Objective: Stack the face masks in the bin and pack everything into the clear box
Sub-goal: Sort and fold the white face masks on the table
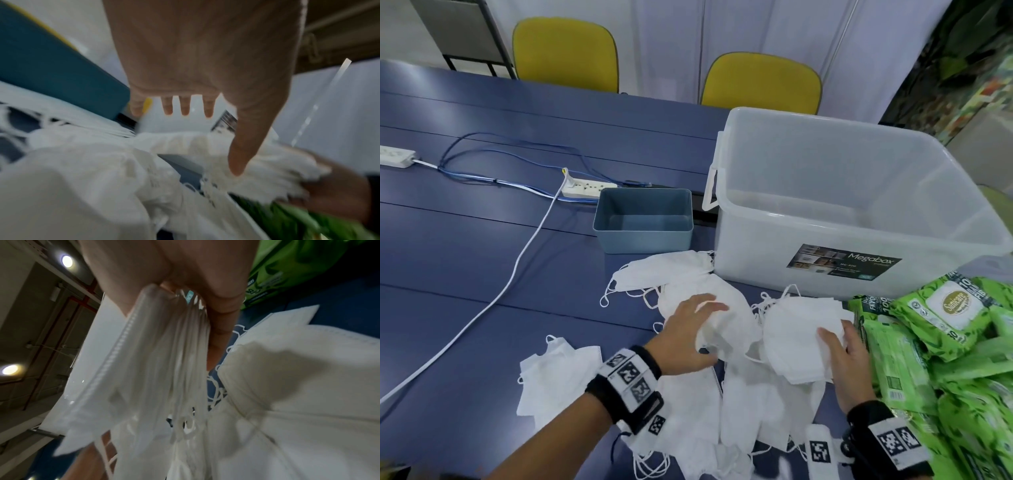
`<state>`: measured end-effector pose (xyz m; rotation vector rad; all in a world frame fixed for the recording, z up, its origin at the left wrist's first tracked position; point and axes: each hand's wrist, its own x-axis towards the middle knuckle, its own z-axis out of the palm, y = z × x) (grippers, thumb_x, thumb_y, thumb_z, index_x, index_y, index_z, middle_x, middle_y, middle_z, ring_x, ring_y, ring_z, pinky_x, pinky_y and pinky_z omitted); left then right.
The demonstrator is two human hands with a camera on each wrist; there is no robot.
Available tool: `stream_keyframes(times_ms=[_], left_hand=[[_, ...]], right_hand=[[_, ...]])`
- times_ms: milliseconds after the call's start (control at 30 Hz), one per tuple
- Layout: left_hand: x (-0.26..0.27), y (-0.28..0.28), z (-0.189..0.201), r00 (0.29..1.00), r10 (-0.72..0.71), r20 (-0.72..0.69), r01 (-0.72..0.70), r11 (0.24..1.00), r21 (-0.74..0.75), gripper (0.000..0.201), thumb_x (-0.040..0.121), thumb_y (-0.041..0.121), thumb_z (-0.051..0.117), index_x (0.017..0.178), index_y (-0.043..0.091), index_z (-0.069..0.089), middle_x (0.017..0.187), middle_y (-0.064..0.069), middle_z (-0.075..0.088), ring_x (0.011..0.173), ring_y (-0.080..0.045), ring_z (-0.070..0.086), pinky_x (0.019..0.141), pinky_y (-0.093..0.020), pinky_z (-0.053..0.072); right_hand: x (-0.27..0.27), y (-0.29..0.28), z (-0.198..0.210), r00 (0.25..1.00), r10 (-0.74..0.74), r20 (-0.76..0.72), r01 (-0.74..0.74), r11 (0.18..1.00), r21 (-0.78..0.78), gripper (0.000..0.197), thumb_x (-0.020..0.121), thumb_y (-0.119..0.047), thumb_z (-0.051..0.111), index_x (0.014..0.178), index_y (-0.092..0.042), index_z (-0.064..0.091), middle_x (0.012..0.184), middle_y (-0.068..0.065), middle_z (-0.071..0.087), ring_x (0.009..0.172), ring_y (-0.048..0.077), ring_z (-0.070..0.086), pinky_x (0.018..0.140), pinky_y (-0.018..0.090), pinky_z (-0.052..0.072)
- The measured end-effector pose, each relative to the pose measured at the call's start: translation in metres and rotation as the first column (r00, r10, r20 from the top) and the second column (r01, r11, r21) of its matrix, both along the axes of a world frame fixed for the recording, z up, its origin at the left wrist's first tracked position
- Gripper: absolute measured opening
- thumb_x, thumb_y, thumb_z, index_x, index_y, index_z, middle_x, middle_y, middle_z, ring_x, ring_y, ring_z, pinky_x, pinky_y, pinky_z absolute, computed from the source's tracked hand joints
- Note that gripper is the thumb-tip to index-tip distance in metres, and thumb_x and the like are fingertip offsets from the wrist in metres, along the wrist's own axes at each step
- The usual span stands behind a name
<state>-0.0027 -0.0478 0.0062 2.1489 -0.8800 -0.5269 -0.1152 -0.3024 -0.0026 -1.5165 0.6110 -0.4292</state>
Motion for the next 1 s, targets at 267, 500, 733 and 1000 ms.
stream_keyframes(times_ms=[267,500,733,1000], left_hand=[[-0.009,-0.051,-0.027,0.951,-0.219,0.220,0.167,0.959,0.231,0.066,0.077,-0.002,0.048,0.138,0.022,0.043,0.138,-0.002,0.048,0.129,-0.024,0.040,0.108,-0.046,0.031],[-0.042,-0.055,-0.029,0.913,-0.389,0.119,0.346,0.897,0.276,0.071,0.075,-0.008,0.050,0.140,0.015,0.039,0.146,-0.008,0.037,0.137,-0.024,0.028,0.116,-0.045,0.015],[-0.026,-0.040,-0.024,0.924,-0.318,-0.214,0.334,0.942,0.042,0.072,0.074,0.008,0.065,0.140,0.018,0.039,0.149,-0.009,0.029,0.138,-0.019,0.026,0.113,-0.026,0.014],[0.066,-0.014,-0.039,0.824,0.561,0.085,-0.516,0.679,0.521,0.067,0.087,0.050,0.055,0.135,0.011,0.033,0.139,-0.011,0.030,0.129,-0.031,0.030,0.101,-0.043,0.035]], right_hand=[[-0.014,0.001,-0.007,1.000,0.013,-0.008,-0.013,1.000,0.002,0.024,0.094,-0.002,0.052,0.096,-0.022,0.065,0.103,0.006,0.068,0.093,0.020,0.063,0.077,0.026,0.053],[-0.018,-0.027,-0.001,0.978,-0.201,0.048,0.202,0.979,-0.016,0.015,0.095,-0.006,0.051,0.094,-0.020,0.057,0.106,0.003,0.061,0.092,0.019,0.056,0.071,0.016,0.051],[-0.016,-0.038,0.001,0.961,-0.270,0.060,0.270,0.963,0.002,0.012,0.088,-0.024,0.057,0.095,-0.032,0.062,0.111,-0.001,0.063,0.103,0.022,0.058,0.070,0.025,0.053],[-0.020,-0.024,-0.008,0.979,-0.201,0.047,0.201,0.979,-0.012,0.021,0.095,-0.011,0.052,0.093,-0.029,0.063,0.113,0.008,0.064,0.104,0.026,0.057,0.086,0.044,0.049]])
